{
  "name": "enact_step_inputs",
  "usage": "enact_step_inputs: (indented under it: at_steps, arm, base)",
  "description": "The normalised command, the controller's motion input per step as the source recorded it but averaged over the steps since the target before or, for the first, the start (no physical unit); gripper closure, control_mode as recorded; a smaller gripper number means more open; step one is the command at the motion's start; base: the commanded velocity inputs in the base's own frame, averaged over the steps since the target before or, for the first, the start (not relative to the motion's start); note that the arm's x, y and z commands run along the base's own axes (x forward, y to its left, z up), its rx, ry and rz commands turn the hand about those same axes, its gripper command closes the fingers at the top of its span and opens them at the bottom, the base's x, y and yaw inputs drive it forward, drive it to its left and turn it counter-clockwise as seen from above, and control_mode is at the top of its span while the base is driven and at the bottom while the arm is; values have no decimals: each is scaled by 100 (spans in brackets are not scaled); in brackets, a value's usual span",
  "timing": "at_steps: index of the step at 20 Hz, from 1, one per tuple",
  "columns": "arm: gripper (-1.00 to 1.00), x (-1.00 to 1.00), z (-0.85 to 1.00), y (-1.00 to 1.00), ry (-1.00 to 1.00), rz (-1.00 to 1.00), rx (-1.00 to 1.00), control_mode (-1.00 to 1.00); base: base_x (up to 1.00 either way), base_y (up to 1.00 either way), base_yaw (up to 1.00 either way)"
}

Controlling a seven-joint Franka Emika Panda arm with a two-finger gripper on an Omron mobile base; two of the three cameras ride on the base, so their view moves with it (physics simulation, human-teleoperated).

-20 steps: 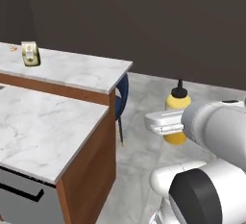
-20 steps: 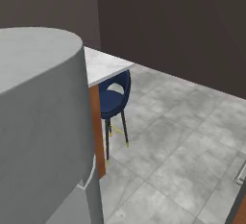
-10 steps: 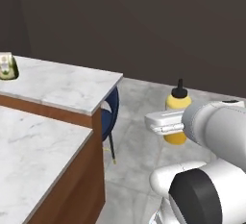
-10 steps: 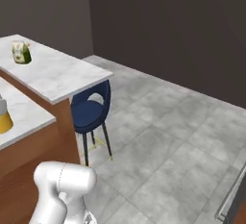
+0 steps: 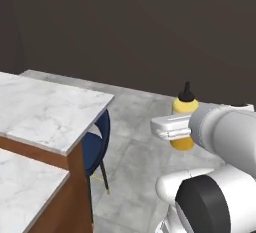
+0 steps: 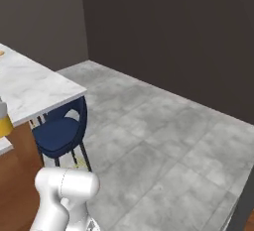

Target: Move the mustard and oil and vinegar bottle from the cabinet to the dining counter.

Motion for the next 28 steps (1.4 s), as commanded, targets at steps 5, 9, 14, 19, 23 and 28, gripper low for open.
enact_step_inputs:
  at_steps: [5, 9, 14, 19, 23, 28]
  arm:
    - [100, 0, 0, 0, 0, 0, 0, 100]
    - [100, 0, 0, 0, 0, 0, 0, 100]
    - [100, 0, 0, 0, 0, 0, 0, 100]
    - [100, 0, 0, 0, 0, 0, 0, 100]
    - [100, 0, 0, 0, 0, 0, 0, 100]
    - [100, 0, 0, 0, 0, 0, 0, 100]
  base:
    - [71, -36, 16]
    - [61, -18, 44]
    - [52, -7, 63]
    - [53, -11, 55]
    - [57, -25, 35]
    - [59, -28, 25]
